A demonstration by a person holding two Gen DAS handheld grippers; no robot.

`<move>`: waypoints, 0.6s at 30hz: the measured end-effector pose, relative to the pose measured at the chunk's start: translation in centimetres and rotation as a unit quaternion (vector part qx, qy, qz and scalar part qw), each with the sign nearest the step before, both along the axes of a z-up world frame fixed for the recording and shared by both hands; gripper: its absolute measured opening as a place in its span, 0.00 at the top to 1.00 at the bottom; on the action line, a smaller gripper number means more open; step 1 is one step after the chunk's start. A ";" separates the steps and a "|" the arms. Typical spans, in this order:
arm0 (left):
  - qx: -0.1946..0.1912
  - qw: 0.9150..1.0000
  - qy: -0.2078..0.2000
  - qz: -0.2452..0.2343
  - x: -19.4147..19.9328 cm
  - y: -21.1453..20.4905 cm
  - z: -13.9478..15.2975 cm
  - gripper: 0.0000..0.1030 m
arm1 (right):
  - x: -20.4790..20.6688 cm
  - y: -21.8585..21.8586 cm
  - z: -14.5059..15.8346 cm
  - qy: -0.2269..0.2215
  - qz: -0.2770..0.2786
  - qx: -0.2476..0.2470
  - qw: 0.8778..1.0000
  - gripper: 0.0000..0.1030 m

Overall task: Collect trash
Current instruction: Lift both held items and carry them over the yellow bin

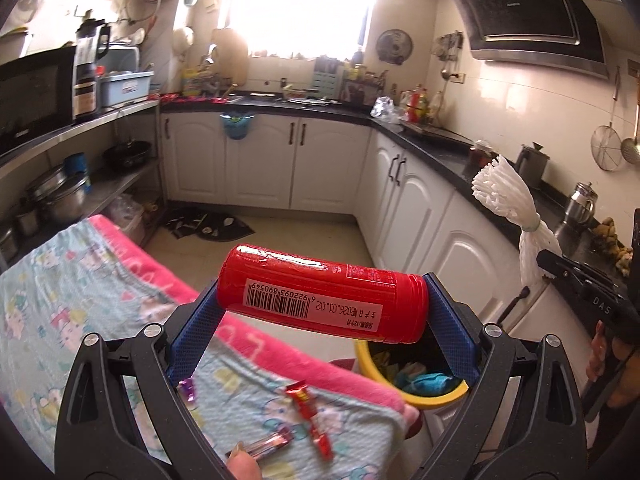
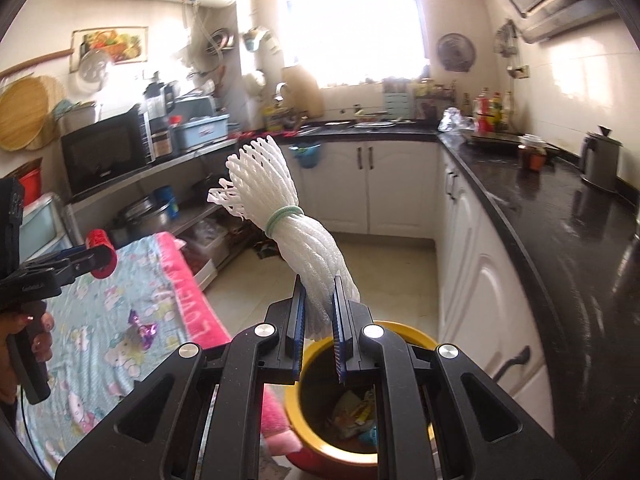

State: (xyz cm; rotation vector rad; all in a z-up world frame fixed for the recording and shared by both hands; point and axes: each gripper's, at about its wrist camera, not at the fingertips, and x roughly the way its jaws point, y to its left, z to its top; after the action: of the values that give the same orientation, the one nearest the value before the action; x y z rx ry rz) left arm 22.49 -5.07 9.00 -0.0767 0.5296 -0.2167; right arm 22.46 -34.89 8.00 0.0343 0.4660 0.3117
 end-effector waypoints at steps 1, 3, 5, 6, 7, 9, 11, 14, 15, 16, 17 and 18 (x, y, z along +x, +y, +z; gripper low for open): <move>-0.001 1.000 -0.001 -0.004 0.1 -0.3 0.0 0.15 | -0.1 -0.4 0.0 -0.001 -0.004 0.001 1.000 0.89; -0.005 1.000 0.000 -0.013 0.5 -1.2 -0.1 0.15 | -0.2 -1.3 -0.1 -0.002 -0.017 0.003 1.000 0.89; -0.006 1.000 0.002 -0.022 0.9 -2.2 -0.3 0.15 | -0.2 -1.9 -0.3 0.002 -0.022 0.004 1.000 0.89; -0.007 1.000 0.003 -0.026 1.1 -2.8 -0.5 0.15 | -0.3 -2.2 -0.5 0.003 -0.027 0.004 1.000 0.89; -0.008 0.999 0.005 -0.030 1.3 -3.1 -0.6 0.15 | -0.3 -2.4 -0.5 0.004 -0.029 0.004 1.000 0.89; -0.009 0.999 0.010 -0.041 1.7 -4.2 -1.1 0.15 | -0.2 -3.0 -0.9 0.008 -0.037 0.005 0.999 0.89; -0.009 0.999 0.014 -0.050 2.2 -5.2 -1.5 0.15 | -0.2 -3.4 -1.2 0.013 -0.043 0.008 0.999 0.89; -0.015 0.998 0.024 -0.064 2.9 -6.7 -2.4 0.15 | -0.1 -4.0 -1.7 0.017 -0.055 0.010 0.998 0.88; -0.019 0.997 0.030 -0.070 3.3 -7.2 -2.8 0.15 | -0.1 -4.2 -1.9 0.017 -0.061 0.008 0.998 0.88; -0.022 0.996 0.035 -0.076 3.6 -7.6 -3.2 0.15 | -0.1 -4.4 -2.1 0.019 -0.067 0.004 0.998 0.88; -0.022 0.996 0.039 -0.079 3.9 -8.0 -3.5 0.15 | 0.0 -4.5 -2.4 0.021 -0.073 -0.003 0.997 0.88; -0.023 0.995 0.045 -0.083 4.3 -8.5 -3.9 0.15 | 0.1 -4.5 -2.7 0.023 -0.078 -0.008 0.997 0.88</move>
State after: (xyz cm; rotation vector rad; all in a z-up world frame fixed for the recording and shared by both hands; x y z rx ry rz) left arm 26.81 -13.62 5.09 -0.0865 0.6214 -0.3897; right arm 22.55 -39.42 5.26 0.0614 0.5090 0.1533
